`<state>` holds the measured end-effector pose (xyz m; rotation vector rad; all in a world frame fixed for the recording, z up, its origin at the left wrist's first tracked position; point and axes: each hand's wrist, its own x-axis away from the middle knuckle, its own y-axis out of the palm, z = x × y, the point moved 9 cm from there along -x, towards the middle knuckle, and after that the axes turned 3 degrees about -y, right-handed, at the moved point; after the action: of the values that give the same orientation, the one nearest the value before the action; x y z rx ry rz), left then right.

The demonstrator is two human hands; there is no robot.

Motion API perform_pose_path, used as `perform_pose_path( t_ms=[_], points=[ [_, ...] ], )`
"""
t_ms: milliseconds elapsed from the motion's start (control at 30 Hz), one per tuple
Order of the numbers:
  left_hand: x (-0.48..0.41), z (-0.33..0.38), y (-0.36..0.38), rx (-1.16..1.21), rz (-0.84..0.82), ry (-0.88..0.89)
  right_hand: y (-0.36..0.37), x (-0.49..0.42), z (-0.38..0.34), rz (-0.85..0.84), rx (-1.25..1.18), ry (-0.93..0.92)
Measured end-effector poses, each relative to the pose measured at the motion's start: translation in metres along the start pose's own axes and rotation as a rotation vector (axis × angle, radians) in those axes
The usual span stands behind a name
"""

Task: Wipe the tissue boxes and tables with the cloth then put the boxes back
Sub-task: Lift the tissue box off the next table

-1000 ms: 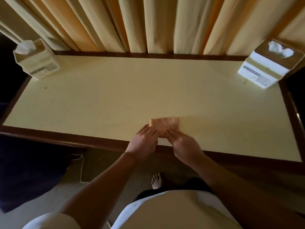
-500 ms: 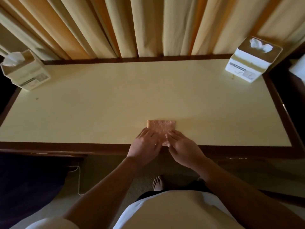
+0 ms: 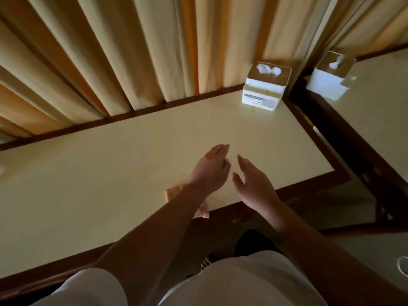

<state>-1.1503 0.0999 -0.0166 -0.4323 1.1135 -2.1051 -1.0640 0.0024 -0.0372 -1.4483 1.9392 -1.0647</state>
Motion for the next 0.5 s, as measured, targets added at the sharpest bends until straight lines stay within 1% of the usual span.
perform_pose_path(
  t_ms=[133,333,500],
  points=[
    [-0.04,0.023,0.0,0.049,-0.036,-0.007,-0.035,-0.014,0.014,0.083,-0.099,0.08],
    [-0.105,0.049,-0.001,0.128,-0.034,-0.041,-0.072,-0.049,0.049,0.159,-0.1,0.123],
    [-0.173,0.059,0.008,0.151,-0.06,-0.093,-0.098,-0.097,0.082,0.224,-0.111,0.131]
  ],
)
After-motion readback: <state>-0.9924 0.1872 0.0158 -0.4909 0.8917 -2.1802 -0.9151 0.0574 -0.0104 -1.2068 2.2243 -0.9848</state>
